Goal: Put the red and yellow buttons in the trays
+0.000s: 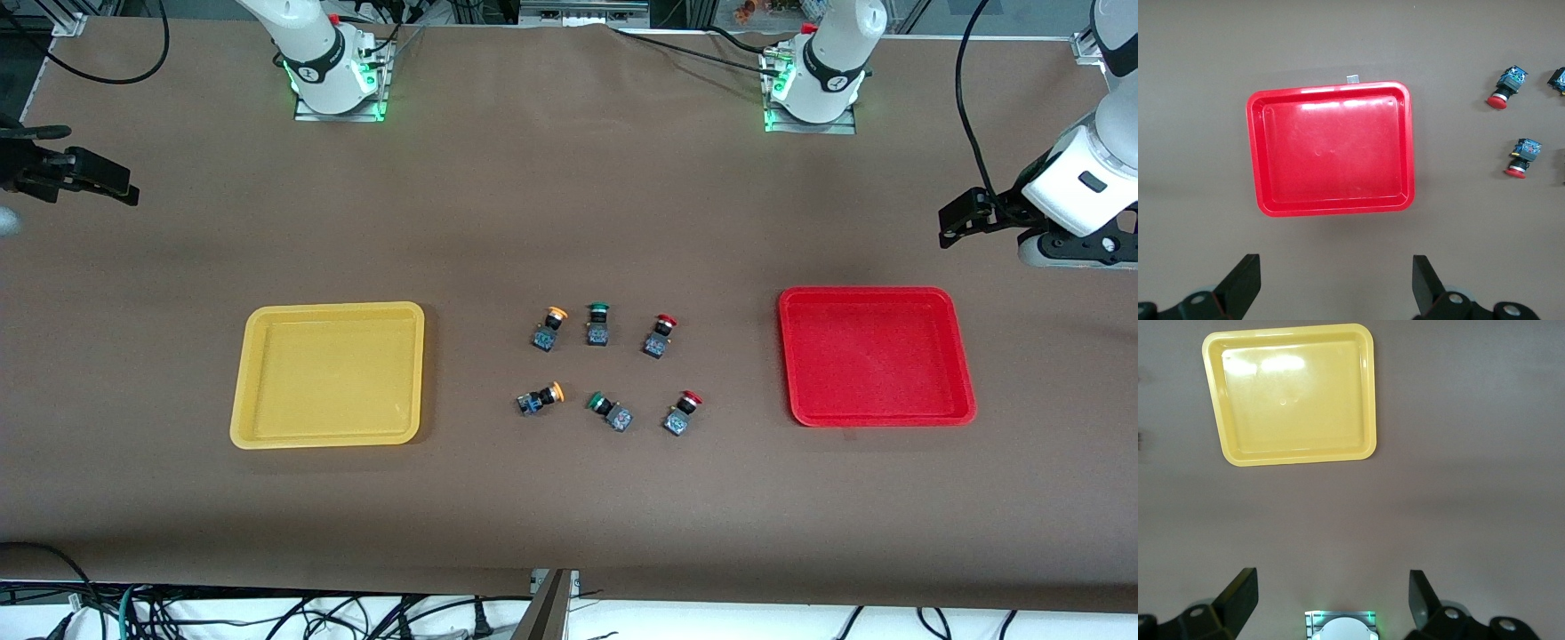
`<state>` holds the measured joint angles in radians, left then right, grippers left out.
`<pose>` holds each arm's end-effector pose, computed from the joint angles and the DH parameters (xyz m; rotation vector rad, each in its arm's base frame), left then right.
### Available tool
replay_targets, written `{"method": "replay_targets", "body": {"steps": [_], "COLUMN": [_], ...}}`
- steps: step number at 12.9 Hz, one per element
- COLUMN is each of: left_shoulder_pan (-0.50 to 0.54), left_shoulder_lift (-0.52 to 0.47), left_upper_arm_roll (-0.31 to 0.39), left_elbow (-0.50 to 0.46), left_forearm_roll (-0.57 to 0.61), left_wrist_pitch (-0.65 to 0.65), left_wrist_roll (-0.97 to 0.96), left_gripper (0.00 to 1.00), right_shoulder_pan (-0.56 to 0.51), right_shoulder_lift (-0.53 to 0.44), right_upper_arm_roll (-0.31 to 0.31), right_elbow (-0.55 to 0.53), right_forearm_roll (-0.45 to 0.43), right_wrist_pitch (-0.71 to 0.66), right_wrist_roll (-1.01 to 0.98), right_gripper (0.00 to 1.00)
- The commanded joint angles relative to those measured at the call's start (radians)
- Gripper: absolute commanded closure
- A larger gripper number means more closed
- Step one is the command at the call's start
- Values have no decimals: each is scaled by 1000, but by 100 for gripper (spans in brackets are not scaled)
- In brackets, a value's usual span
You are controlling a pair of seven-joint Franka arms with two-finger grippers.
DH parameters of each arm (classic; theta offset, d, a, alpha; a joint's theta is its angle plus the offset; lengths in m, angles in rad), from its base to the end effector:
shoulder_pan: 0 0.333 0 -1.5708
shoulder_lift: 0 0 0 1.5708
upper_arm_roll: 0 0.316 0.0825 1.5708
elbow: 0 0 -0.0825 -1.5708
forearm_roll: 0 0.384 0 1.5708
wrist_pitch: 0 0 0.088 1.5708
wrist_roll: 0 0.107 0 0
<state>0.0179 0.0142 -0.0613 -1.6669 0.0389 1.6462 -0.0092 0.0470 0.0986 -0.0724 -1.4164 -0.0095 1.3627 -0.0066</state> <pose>0.5616 -0.0203 0.5776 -3.1018 0.0587 0.0525 0.5625 -0.0132 0.6242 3.1183 -0.0316 -0.2379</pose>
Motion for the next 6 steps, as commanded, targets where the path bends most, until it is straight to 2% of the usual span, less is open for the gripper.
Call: {"method": "replay_targets", "body": {"steps": [1, 6], "left_shoulder_pan": [-3, -3], "left_shoulder_lift": [15, 15], "left_upper_arm_roll": [2, 2], "left_elbow": [35, 35], "left_forearm_roll": [-8, -8], "left_wrist_pitch": [-22, -22], "left_wrist_roll": [15, 17], "left_gripper": [0, 0], "right_shoulder_pan": [-13, -16], "right_shoulder_lift": [-7, 3], "right_upper_arm_roll": [10, 8], "right_elbow": [-3, -1], "right_forearm_roll": [2, 5], "right_wrist_pitch": [-5, -4], "right_wrist_roll": [-7, -9], "right_gripper": [0, 0]}}
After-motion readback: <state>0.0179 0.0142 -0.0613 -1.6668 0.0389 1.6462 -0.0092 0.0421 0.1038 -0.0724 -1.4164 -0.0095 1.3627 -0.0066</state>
